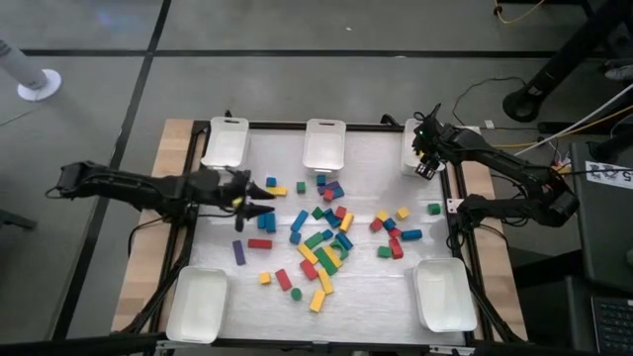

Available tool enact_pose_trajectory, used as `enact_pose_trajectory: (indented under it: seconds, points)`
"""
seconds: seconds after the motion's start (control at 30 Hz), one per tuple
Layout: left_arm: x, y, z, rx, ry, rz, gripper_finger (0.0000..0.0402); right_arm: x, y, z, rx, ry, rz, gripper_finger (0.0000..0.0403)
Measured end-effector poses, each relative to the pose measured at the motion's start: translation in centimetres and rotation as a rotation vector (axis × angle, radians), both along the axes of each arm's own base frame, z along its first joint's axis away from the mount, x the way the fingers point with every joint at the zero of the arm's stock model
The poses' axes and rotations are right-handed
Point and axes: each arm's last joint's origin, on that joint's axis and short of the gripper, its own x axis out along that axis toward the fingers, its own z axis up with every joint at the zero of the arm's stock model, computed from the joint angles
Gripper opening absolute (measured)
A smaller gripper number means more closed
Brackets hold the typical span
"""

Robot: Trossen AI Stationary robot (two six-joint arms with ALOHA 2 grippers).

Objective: Sort blocks
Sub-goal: Put the blue block into the top center white bin

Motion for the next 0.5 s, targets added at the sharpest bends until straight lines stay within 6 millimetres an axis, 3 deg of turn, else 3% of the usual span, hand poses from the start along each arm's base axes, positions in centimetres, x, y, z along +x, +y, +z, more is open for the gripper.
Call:
enact_pose_trajectory:
  seconds: [0.27, 0.4, 0.5]
  points:
    - [2.7, -0.7, 2.5, -0.158, 0.480, 0.058, 0.0182, 0.0, 0.0, 0.0, 0.001, -0.001, 0.000, 0.0206]
    - [3.9, -0.9, 2.9, -0.122, 0.629, 0.047, 0.0182, 0.0, 0.0, 0.0, 0.001, -0.001, -0.001, 0.0205]
    - [4.7, -1.2, 2.1, -0.018, 0.699, -0.023, 0.0182, 0.0, 0.0, 0.0, 0.001, -0.002, -0.001, 0.0205]
